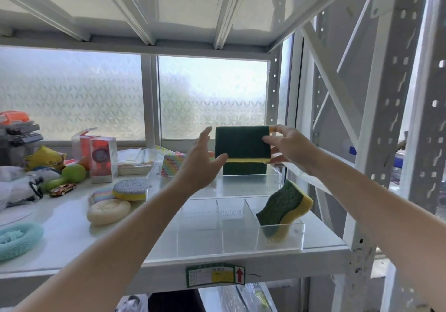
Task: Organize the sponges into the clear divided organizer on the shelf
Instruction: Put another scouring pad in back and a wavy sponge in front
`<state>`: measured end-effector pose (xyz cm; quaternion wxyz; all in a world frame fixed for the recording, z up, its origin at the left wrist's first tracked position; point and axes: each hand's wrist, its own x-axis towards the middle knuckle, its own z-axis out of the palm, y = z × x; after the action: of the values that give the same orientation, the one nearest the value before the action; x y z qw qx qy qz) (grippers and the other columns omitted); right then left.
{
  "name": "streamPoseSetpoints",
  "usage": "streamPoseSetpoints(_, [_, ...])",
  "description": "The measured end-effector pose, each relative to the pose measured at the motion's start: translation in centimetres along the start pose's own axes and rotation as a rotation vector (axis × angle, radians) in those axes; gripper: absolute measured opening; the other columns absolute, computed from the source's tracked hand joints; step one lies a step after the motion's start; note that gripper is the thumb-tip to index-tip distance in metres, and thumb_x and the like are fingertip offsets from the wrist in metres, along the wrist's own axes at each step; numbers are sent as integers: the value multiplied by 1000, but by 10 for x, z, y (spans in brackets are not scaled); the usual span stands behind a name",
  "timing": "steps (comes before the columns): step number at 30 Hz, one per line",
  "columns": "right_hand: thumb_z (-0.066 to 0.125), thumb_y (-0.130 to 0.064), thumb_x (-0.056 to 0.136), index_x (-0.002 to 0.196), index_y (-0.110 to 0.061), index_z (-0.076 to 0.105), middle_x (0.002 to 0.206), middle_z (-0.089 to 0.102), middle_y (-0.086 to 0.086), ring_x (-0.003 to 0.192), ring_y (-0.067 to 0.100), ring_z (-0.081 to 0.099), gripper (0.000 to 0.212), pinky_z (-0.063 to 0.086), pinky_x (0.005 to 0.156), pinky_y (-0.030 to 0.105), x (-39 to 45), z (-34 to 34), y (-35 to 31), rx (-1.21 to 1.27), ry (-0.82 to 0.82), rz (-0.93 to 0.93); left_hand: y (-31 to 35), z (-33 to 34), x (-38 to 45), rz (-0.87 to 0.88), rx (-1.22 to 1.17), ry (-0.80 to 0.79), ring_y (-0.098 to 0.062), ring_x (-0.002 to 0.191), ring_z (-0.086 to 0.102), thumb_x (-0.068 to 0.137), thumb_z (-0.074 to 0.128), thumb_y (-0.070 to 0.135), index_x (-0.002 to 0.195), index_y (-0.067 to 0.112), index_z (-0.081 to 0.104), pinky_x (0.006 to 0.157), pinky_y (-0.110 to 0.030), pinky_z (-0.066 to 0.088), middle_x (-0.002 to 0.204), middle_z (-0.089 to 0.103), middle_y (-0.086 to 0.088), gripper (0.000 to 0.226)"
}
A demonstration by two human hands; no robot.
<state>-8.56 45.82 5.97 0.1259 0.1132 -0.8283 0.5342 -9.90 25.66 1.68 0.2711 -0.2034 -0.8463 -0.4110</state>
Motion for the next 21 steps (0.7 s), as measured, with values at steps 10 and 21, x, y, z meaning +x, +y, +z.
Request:
streamPoseSetpoints(10, [53,-9,93,131,-7,45,112,62,17,102,31,62,38,55,85,37,23,-6,32,-260,-14,-30,-10,16,19,12,61,-78,-19,87,65,82,60,11,139,27,33,83,-38,54,119,59,-9,64])
streamPoseSetpoints(21, [58,-15,91,127,-11,51,114,58,9,101,23,59,37,50,91,36,27,0,59,-484,-10,-96,-16,24,22,-11,215,-112,-20,81,67,85,56,16,125,22,55,84,-36,54,116,64,-6,40])
